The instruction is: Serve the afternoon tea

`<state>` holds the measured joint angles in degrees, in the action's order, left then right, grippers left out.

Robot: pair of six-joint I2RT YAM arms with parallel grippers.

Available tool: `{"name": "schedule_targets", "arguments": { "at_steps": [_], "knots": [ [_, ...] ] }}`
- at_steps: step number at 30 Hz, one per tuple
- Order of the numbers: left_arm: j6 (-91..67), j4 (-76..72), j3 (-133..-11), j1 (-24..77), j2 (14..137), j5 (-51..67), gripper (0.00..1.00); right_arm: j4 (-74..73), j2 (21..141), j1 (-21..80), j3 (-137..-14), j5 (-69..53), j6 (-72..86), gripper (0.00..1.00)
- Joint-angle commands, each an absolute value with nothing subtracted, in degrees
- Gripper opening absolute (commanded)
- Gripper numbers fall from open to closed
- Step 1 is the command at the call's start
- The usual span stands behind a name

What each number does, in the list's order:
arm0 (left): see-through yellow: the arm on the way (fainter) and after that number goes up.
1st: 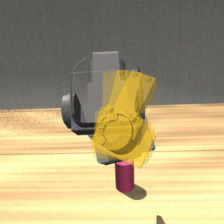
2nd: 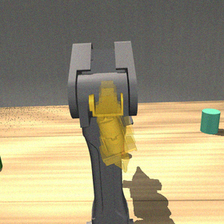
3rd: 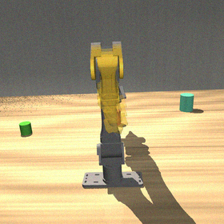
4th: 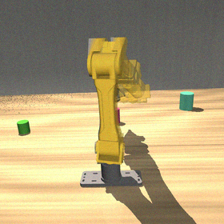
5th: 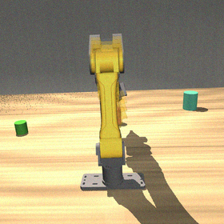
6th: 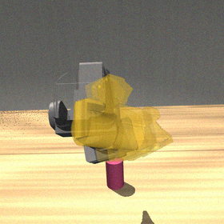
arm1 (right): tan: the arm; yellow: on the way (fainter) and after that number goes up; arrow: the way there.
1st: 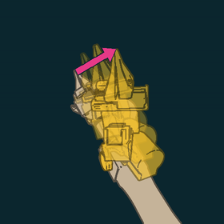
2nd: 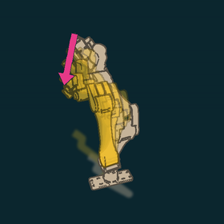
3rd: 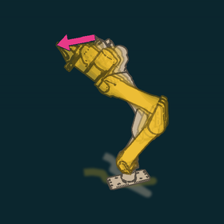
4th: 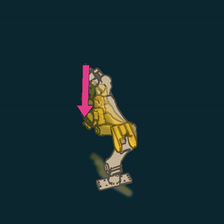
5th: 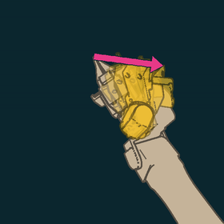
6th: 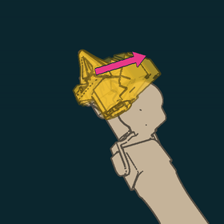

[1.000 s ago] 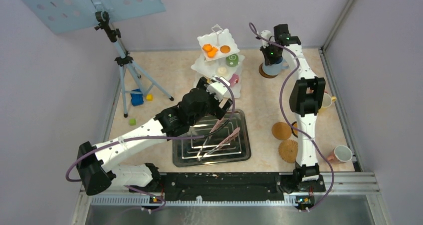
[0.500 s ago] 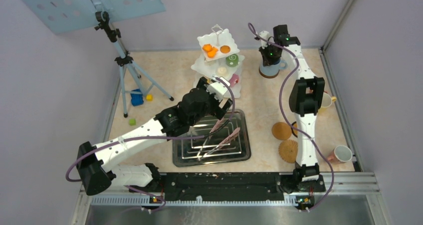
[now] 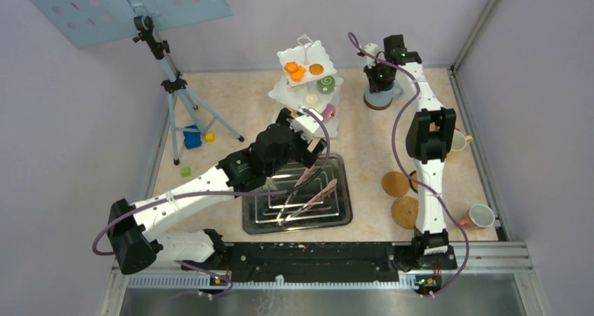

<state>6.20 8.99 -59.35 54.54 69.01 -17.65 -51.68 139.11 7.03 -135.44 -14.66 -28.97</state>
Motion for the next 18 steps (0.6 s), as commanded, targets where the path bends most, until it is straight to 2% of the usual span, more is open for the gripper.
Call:
{"name": "schedule_targets", "arguments": {
  "at_steps": [1,10,15,18],
  "knots": [
    [6.62,6.32,-59.24,54.73,69.12,-17.92,0.99,-47.77,137.70,6.55,-136.41,-13.87,-30.55,0.02],
    [6.48,6.42,-59.49,54.74,69.33,-17.67,0.99,-46.75,135.67,7.12,-138.82,-13.22,-27.90,0.47],
    [6.39,6.33,-59.33,54.76,69.05,-17.41,0.99,-48.24,128.59,10.95,-141.09,-1.50,-24.02,0.67],
    [6.31,6.16,-59.20,54.84,68.63,-17.19,0.99,-48.94,121.76,12.94,-139.06,8.46,-15.67,0.73]
  ]
}}
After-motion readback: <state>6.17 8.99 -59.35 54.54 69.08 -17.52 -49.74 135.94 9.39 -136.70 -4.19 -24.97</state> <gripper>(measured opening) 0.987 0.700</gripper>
